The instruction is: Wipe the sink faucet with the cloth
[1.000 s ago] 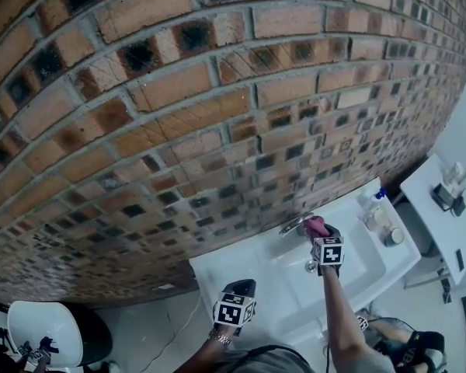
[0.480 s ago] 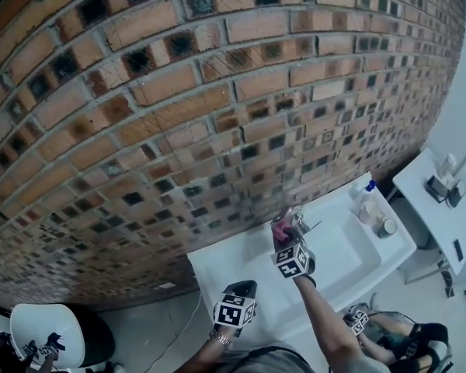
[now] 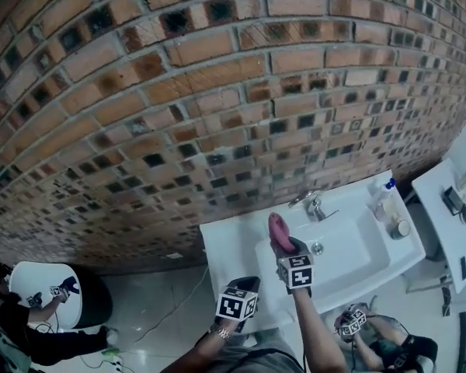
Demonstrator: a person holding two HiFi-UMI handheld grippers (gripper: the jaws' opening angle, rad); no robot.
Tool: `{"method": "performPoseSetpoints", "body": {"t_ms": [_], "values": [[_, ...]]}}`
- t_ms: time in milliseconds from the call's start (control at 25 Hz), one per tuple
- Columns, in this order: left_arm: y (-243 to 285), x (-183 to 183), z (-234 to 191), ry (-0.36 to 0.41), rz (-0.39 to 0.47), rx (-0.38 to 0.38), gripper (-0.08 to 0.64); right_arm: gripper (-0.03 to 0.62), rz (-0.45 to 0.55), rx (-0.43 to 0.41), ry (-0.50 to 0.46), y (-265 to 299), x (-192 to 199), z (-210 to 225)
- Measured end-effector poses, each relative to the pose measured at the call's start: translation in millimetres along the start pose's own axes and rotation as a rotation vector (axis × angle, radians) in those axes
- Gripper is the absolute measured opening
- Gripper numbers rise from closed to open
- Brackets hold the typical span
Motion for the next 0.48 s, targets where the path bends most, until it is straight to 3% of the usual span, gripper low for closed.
{"method": "performPoseSetpoints", "body": {"t_ms": [240,480], "values": [[-13.2,10.1,3.3,0.021,0.002,-0.033,0.02,0.066,-0.036,0.004,0.223,-50.2,42.5,-30.1],[-31.2,50.5,13.5,0.027,0.005,0.041,0.02,0.067,-0.034,0.028,0.28,-111.2,83.9,-89.2]]}}
Point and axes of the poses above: the fingertips, and each gripper's own axes: y forward along the fingers, z to its right, x out of its underside, the point moved 3 cm from there along -y, backward along the fingers, and after that the axes turned 3 degrees about x, right-handed, at the moved point
